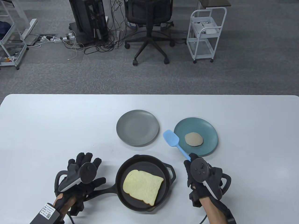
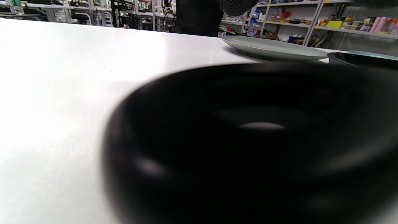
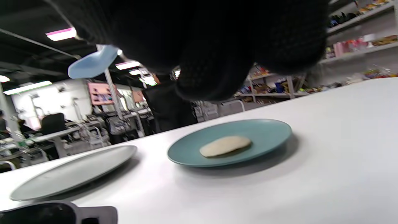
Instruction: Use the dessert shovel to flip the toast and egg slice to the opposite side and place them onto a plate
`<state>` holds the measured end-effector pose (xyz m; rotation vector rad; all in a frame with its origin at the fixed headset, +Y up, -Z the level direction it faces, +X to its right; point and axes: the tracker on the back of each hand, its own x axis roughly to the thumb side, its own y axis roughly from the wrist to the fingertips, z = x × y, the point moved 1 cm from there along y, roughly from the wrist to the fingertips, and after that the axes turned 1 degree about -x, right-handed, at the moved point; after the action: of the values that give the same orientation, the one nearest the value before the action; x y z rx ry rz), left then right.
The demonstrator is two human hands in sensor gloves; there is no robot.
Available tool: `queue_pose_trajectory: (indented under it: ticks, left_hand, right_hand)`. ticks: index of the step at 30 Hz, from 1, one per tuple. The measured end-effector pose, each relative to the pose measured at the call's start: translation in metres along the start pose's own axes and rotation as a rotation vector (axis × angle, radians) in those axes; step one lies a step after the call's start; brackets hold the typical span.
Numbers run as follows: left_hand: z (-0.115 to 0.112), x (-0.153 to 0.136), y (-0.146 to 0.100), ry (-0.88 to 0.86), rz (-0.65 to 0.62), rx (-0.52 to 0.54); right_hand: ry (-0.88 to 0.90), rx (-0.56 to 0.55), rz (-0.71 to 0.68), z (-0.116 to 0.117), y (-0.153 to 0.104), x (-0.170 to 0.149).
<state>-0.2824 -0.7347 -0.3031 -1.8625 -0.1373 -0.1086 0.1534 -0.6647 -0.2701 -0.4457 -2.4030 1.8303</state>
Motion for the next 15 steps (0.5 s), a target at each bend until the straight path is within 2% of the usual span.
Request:
queue_pose_trajectory:
  ticks: [7,12,15]
  left_hand:
    - [0.004,-0.003,-0.003,-0.027,-0.001,0.02]
    - [0.009,0.002,-0.009,-0.053,-0.074,0.054]
    - [0.008,0.011,-0.013,-0.05,-0.126,0.036]
  right_hand:
    - [0.045,-0.077,-0.1,0.004,-0.021,-0.005]
    - [0.082,-0.085,-0.106,0.002,-0.025,-0.007]
    - [0.079,-0.084,-0.104,0.002,-0.026,-0.008]
